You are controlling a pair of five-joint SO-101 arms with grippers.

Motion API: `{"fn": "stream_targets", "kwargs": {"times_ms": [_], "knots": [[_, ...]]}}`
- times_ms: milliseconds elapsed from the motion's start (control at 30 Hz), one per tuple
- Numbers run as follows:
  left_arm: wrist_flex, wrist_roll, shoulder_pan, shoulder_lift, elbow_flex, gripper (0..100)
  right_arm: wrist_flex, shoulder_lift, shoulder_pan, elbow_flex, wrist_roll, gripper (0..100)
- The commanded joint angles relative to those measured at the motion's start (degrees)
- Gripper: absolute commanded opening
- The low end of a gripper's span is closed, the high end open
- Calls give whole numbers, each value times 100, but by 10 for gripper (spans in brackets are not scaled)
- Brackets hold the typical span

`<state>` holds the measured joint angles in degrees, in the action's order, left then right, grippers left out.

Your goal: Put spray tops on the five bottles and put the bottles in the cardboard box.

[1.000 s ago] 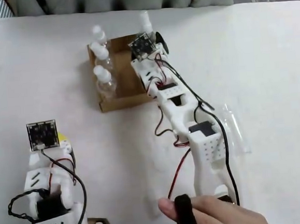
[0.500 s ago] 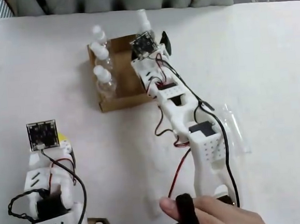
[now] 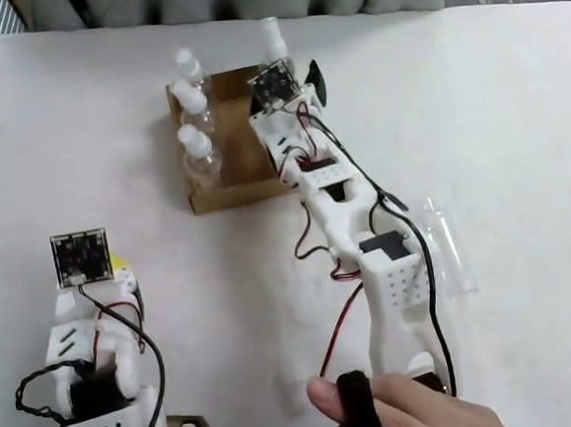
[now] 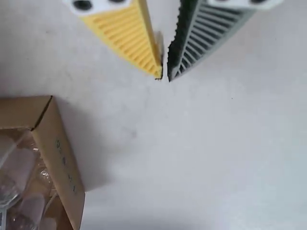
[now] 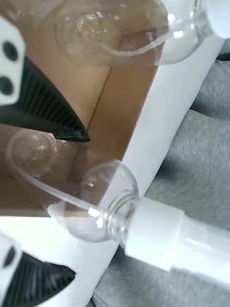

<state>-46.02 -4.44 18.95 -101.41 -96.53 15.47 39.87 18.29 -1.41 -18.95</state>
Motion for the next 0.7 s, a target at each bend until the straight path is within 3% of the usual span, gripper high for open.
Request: {"fn": "stream_targets", "kwargs": {"times_ms": [0, 167, 667], "knots": [[176, -53, -92, -31, 18, 28, -31, -497, 4, 35, 62, 343], [176, -53, -101, -31, 18, 28, 154, -620, -75, 26, 571, 343], [185, -53, -189, -31, 18, 28, 163, -1033, -40, -387, 554, 343]]}}
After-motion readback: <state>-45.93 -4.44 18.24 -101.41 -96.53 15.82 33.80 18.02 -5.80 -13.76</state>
